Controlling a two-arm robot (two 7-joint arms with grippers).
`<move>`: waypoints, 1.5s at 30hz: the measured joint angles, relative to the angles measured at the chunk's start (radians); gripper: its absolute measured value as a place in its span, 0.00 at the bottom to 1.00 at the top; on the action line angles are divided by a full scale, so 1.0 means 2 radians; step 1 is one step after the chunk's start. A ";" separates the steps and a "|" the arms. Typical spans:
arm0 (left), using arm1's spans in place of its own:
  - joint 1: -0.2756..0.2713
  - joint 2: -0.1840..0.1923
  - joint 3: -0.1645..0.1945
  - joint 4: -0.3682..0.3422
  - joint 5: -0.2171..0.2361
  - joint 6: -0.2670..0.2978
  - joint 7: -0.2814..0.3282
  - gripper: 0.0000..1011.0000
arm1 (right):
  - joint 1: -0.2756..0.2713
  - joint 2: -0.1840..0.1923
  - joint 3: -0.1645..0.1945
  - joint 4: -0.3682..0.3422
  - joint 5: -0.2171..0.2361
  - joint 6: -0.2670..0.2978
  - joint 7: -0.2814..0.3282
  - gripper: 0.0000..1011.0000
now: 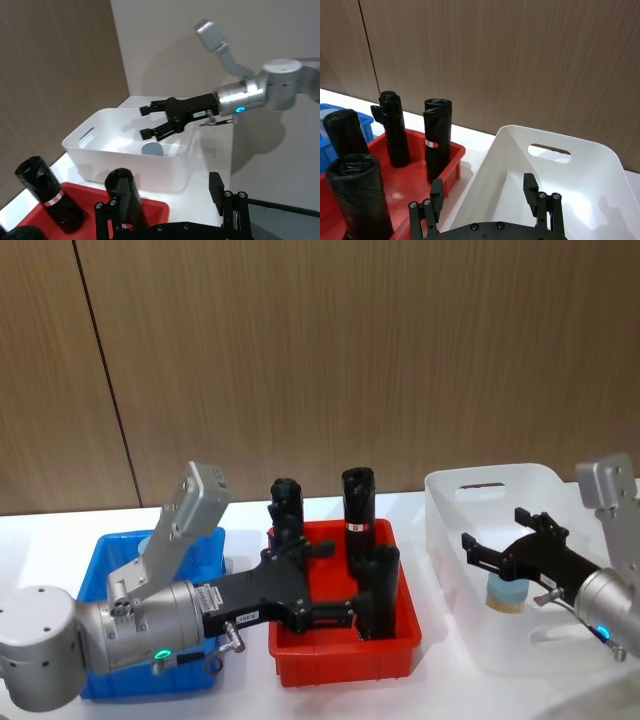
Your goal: Pick the cotton swabs from the blue box and place them into the white box.
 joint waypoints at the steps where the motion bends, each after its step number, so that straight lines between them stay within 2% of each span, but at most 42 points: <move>1: 0.001 0.000 0.000 -0.002 0.001 -0.001 0.006 0.99 | -0.007 -0.001 0.000 -0.009 0.000 -0.002 -0.005 0.99; 17: 0.026 -0.002 0.006 -0.030 0.025 -0.015 0.110 0.99 | -0.082 -0.009 0.006 -0.108 -0.003 -0.026 -0.057 0.99; 18: 0.029 -0.002 0.006 -0.033 0.027 -0.016 0.120 0.99 | -0.093 -0.010 0.007 -0.123 -0.004 -0.029 -0.066 0.99; 30: 0.047 -0.003 0.010 -0.054 0.044 -0.027 0.196 0.99 | -0.144 -0.015 0.010 -0.190 -0.006 -0.046 -0.102 0.99; 35: 0.055 -0.004 0.012 -0.063 0.052 -0.031 0.231 0.99 | -0.155 -0.016 0.011 -0.205 -0.007 -0.049 -0.110 0.99; 45: 0.071 -0.005 0.015 -0.081 0.066 -0.041 0.295 0.99 | -0.157 -0.016 0.011 -0.207 -0.007 -0.050 -0.112 0.99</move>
